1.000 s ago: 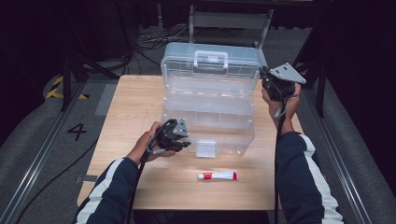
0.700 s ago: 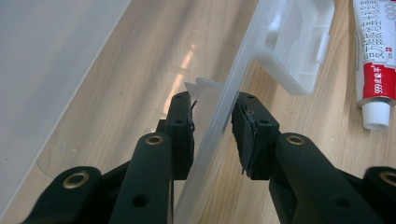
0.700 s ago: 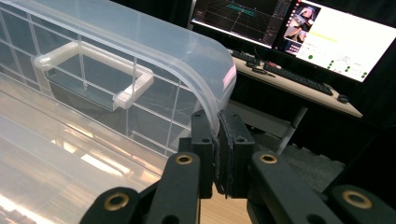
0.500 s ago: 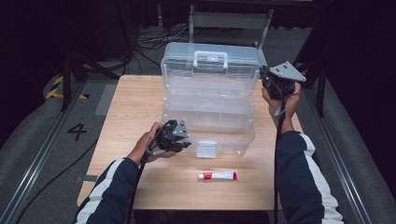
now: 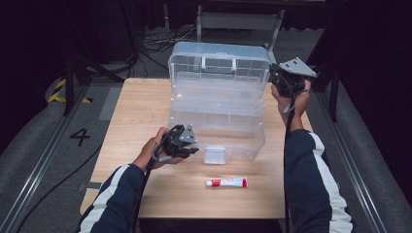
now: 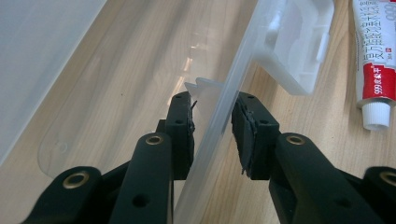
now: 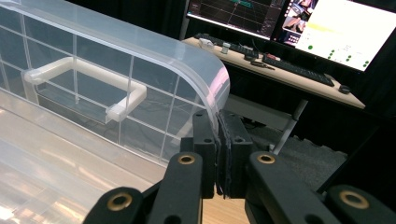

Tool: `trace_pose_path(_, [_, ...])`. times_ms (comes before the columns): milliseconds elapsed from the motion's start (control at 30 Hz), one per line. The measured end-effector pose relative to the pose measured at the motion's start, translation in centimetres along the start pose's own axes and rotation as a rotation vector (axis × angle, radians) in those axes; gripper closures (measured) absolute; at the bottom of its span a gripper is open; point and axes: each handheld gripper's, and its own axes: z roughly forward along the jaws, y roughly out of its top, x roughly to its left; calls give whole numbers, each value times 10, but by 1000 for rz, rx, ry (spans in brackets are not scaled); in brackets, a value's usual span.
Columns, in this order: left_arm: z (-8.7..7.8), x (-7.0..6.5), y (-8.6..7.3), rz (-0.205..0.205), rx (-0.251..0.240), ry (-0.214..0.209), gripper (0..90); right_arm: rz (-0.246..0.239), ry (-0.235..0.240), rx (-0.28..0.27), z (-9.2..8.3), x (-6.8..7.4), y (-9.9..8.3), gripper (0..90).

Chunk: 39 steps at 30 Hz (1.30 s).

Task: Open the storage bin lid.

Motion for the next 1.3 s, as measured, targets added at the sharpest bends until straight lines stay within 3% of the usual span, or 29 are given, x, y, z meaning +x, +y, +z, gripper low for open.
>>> trace_pose_path(433, [-1,1,-1,4,2,-6,696,-6,16,53,17,-7,8,870])
trace_pose_path(567, [-6,2,-5,-3,-42,-73,772,-16,21,66,22,-8,10,870])
trace_pose_path(1300, [-7,-3,-3,49,-25,-69,790,-50,38,148,46,-14,18,862])
